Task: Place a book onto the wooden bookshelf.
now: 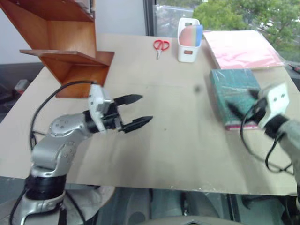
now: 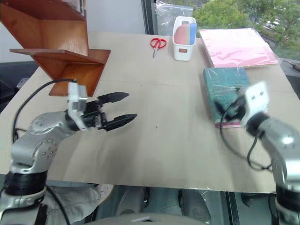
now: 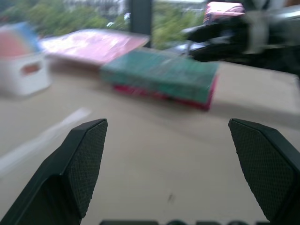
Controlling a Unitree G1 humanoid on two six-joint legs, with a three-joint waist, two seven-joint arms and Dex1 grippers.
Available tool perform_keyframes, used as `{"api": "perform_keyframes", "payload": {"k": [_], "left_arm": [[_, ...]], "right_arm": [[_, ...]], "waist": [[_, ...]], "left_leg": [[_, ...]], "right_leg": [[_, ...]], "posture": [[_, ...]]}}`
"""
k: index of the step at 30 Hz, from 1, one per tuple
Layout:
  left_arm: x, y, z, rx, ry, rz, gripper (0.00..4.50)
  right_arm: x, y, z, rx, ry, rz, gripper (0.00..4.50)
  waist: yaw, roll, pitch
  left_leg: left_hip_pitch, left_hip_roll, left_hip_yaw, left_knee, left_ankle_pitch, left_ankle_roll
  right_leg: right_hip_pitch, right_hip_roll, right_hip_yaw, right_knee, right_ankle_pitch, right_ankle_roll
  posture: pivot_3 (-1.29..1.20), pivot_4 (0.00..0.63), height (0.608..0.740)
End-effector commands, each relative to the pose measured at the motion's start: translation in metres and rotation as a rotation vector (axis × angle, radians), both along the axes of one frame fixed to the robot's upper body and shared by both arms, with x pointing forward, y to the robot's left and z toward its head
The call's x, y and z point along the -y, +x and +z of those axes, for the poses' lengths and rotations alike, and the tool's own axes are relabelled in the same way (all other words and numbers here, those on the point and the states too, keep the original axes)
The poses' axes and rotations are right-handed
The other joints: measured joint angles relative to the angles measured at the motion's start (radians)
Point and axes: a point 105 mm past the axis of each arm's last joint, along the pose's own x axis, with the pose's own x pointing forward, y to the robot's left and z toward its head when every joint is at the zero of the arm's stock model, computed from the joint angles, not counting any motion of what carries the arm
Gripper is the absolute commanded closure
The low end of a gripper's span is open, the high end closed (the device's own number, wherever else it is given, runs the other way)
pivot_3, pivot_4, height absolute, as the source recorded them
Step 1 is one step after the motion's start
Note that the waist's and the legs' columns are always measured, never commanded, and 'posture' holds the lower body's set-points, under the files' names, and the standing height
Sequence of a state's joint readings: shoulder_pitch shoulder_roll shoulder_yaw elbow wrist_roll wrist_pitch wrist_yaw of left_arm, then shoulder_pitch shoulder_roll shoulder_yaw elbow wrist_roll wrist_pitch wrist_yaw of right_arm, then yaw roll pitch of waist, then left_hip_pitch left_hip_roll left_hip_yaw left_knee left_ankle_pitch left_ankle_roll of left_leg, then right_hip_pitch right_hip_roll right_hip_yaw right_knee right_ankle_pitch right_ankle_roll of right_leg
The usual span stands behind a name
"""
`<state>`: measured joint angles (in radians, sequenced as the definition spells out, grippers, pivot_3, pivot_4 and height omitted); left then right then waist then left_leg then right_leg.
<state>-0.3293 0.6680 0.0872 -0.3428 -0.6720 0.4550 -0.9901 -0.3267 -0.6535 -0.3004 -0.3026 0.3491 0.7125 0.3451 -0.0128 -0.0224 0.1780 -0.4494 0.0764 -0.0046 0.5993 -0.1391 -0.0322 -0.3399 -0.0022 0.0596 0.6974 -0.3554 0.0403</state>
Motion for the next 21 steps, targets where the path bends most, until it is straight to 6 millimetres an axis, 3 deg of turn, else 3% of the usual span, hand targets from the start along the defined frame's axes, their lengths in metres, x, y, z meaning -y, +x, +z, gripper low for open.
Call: {"api": "perform_keyframes", "payload": {"k": [1, 4, 6, 8, 13, 17, 21], "left_arm": [[0.014, -0.004, 0.006, 0.027, -0.011, -0.066, 0.0], [0.019, -0.002, 0.004, 0.032, -0.011, -0.072, 0.0], [0.023, -0.002, 0.002, 0.032, -0.018, -0.074, 0.0], [0.026, -0.002, 0.0, 0.031, -0.025, -0.074, 0.0], [0.025, -0.003, -0.001, 0.026, -0.037, -0.053, 0.0], [0.02, -0.004, -0.002, 0.023, -0.032, -0.033, 0.0], [0.019, -0.009, 0.002, 0.028, -0.041, -0.045, 0.0]], "right_arm": [[0.04, 0.018, 0.011, 0.0, -0.041, -0.17, 0.04], [0.061, 0.032, 0.012, -0.043, -0.052, -0.231, 0.83], [0.077, 0.044, 0.008, -0.091, -0.068, -0.278, 1.68], [0.092, 0.054, 0.006, -0.129, -0.078, -0.318, 2.21], [0.121, 0.072, 0.005, -0.232, 0.011, -0.4, 4.41], [0.127, 0.072, 0.0, -0.313, 0.124, -0.398, 4.46], [0.123, 0.067, -0.024, -0.431, 0.142, -0.351, 4.46]], "waist": [[-0.001, 0.0, 0.0], [0.0, 0.001, 0.0], [-0.002, 0.001, 0.001], [-0.006, 0.004, 0.002], [-0.009, 0.006, 0.003], [-0.005, 0.007, 0.004], [-0.003, 0.007, 0.004]], "left_leg": [[-0.001, 0.0, 0.0, 0.0, 0.0, 0.0], [-0.004, -0.001, 0.002, -0.002, 0.0, 0.0], [-0.004, -0.001, 0.004, -0.003, 0.0, 0.0], [-0.003, 0.0, 0.006, -0.004, 0.0, 0.0], [-0.001, -0.001, 0.009, -0.002, -0.001, 0.001], [-0.001, 0.0, 0.009, -0.003, -0.001, 0.001], [-0.002, 0.0, 0.01, -0.004, 0.0, -0.001]], "right_leg": [[0.0, 0.0, 0.0, 0.0, 0.0, 0.0], [-0.004, 0.0, 0.003, -0.002, 0.0, 0.0], [-0.005, 0.0, 0.004, -0.002, 0.0, 0.0], [-0.006, 0.0, 0.006, -0.003, -0.001, -0.001], [-0.005, -0.001, 0.009, 0.0, 0.0, -0.001], [-0.005, -0.001, 0.008, -0.002, -0.001, -0.001], [-0.005, -0.001, 0.009, -0.004, -0.001, -0.001]], "posture": [[0.0, 0.15, 0.74], [0.0, 0.15, 0.74], [0.0, 0.15, 0.74], [0.0, 0.15, 0.74], [0.0, 0.15, 0.74], [0.0, 0.15, 0.74], [0.0, 0.15, 0.74]]}}
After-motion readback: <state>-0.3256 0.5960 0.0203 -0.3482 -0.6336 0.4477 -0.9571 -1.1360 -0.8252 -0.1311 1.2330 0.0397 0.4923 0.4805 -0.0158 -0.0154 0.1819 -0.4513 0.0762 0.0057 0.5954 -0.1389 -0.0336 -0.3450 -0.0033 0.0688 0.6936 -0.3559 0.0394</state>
